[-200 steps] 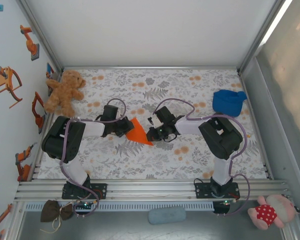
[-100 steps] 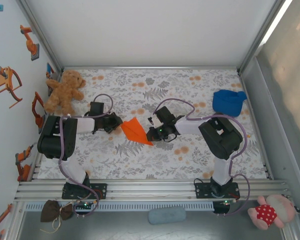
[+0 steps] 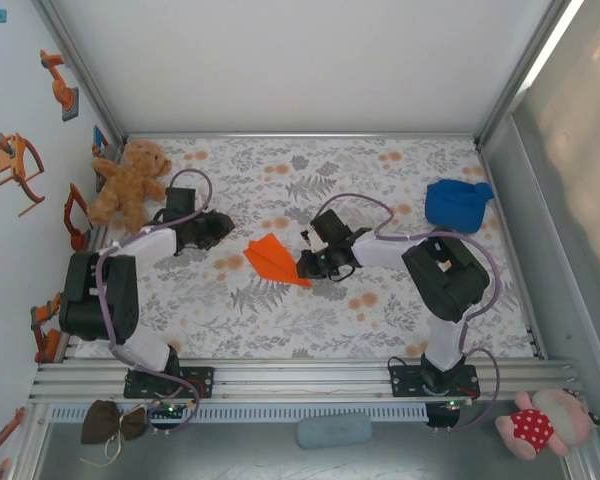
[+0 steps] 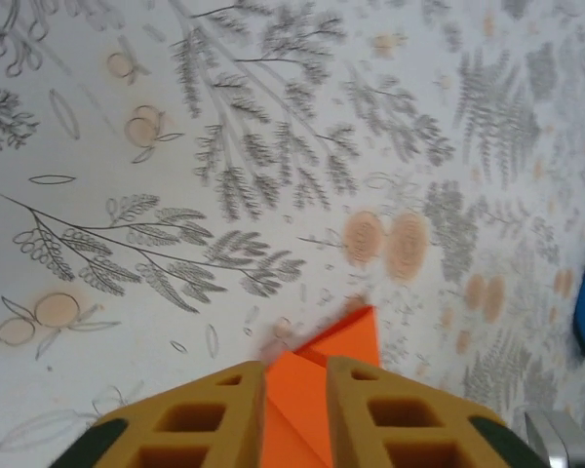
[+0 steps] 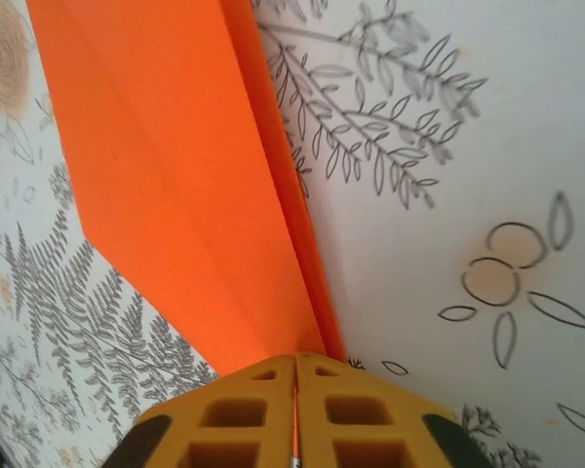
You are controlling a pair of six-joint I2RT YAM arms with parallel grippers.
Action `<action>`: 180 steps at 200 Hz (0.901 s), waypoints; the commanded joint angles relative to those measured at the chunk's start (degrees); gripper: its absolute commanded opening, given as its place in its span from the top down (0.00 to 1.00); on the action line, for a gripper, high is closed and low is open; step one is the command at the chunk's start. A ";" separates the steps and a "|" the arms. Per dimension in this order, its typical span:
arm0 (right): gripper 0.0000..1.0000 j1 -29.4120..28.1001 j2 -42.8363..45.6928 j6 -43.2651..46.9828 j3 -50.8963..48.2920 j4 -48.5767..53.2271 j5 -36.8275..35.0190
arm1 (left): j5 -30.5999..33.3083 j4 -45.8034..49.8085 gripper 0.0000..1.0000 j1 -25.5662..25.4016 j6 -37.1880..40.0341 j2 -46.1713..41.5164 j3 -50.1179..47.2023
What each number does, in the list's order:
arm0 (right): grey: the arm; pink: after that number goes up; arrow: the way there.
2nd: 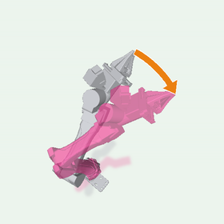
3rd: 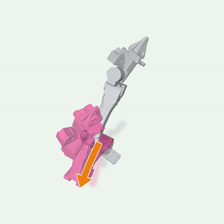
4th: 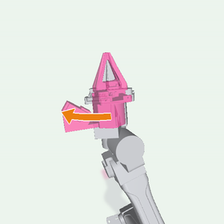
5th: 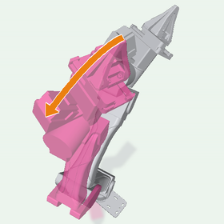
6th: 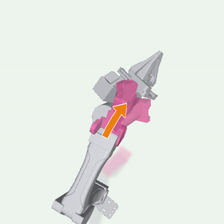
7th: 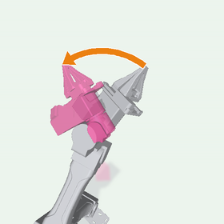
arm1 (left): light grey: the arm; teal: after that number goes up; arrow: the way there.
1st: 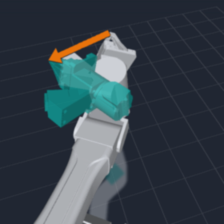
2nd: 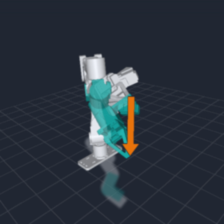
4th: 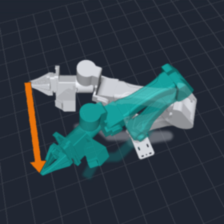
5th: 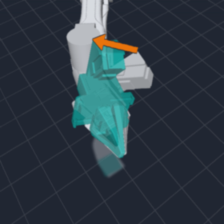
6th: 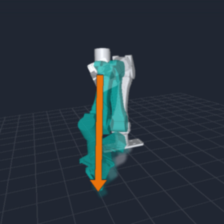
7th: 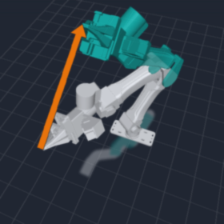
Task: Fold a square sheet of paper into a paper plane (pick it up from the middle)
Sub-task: Fourth fold the wing at the center of the table, then turn over the paper at the center of the table.
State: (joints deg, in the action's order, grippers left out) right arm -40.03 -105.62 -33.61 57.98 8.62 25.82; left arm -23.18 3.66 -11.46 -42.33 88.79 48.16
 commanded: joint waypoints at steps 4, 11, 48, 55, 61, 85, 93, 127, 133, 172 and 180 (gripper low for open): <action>0.74 0.30 5.93 2.37 2.82 0.34 -2.61 | 1.72 3.82 0.60 -1.57 -1.95 -8.25 -3.93; 0.68 0.39 6.35 3.93 3.17 0.42 -2.99 | 2.17 4.26 0.54 -1.92 -2.75 -10.30 -5.06; 0.59 0.71 3.23 10.03 6.17 1.79 -2.71 | 3.62 4.82 0.39 -3.52 -7.10 -19.59 -10.98; 0.59 0.81 2.34 10.28 6.82 1.75 -2.45 | 3.90 4.86 0.37 -3.68 -7.92 -20.93 -11.94; 0.58 0.84 1.59 10.48 7.32 1.54 -2.04 | 4.06 4.73 0.35 -3.87 -8.53 -21.94 -12.74; 0.58 1.23 -1.55 10.50 9.49 1.30 -1.66 | 3.98 3.32 0.27 -4.44 -10.47 -25.14 -15.91; 0.58 1.48 -2.62 10.48 10.27 1.26 -1.70 | 3.99 3.28 0.26 -4.53 -10.82 -25.71 -16.51; 0.59 2.06 -6.33 10.20 12.65 1.05 -0.20 | 3.56 3.18 0.22 -5.39 -10.77 -26.20 -17.40; 0.59 2.05 -6.72 10.30 12.86 0.93 0.33 | 3.58 3.10 0.22 -5.56 -10.68 -26.13 -17.40; 0.68 2.11 -7.66 11.01 13.16 -0.98 6.56 | 3.15 2.52 0.20 -6.02 -10.41 -25.52 -17.14; 0.71 2.12 -7.67 11.11 13.15 -1.30 7.78 | 3.06 2.41 0.20 -6.03 -10.24 -25.47 -17.07</action>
State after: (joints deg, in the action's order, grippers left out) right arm -38.04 -113.14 -23.88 69.63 9.02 28.47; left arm -19.51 6.85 -17.21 -52.14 63.35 31.24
